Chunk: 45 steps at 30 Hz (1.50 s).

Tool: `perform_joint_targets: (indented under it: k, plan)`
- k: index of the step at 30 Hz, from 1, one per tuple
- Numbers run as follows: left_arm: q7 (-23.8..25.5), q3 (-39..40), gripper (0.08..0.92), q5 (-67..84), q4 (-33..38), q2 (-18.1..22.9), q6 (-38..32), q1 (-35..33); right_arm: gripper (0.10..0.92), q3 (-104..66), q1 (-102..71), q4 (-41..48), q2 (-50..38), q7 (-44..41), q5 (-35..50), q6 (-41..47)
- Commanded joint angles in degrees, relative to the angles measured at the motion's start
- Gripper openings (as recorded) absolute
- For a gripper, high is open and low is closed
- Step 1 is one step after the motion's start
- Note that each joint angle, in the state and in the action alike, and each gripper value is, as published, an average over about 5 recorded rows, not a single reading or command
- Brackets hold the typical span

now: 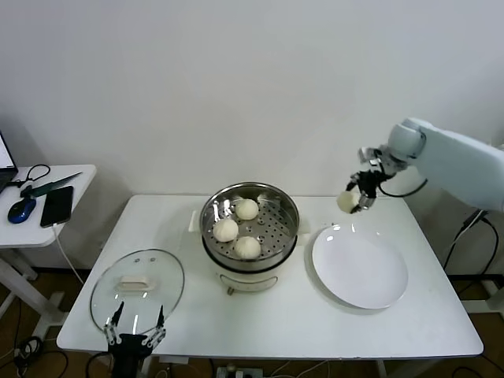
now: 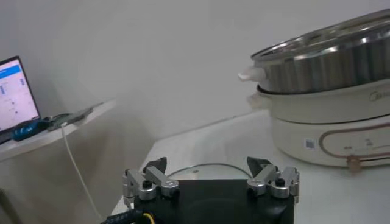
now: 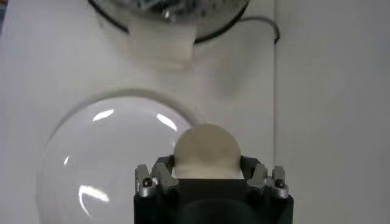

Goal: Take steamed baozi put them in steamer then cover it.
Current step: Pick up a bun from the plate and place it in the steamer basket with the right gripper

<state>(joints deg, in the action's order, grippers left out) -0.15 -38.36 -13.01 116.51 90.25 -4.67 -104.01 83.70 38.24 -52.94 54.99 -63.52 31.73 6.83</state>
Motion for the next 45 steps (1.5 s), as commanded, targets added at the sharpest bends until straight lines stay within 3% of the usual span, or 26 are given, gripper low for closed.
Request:
perform_joint_targets:
  k: [1,17,45]
  plan:
    - [-0.1,1.0,0.823,-0.6,-0.4,0.1,-0.8,-0.4,0.704,12.7,12.9,-1.8,12.9,1.7,18.2,3.6]
    - [-0.2,0.8,0.823,-0.1,-0.6,-0.1,-1.5,0.0,0.713,18.0,5.8,0.9,26.3,4.2,21.2,6.1]
    - [-0.2,-0.5,0.823,2.1,-1.7,-0.8,-0.8,1.9,0.724,19.7,-1.6,3.3,28.1,5.5,17.7,6.5]
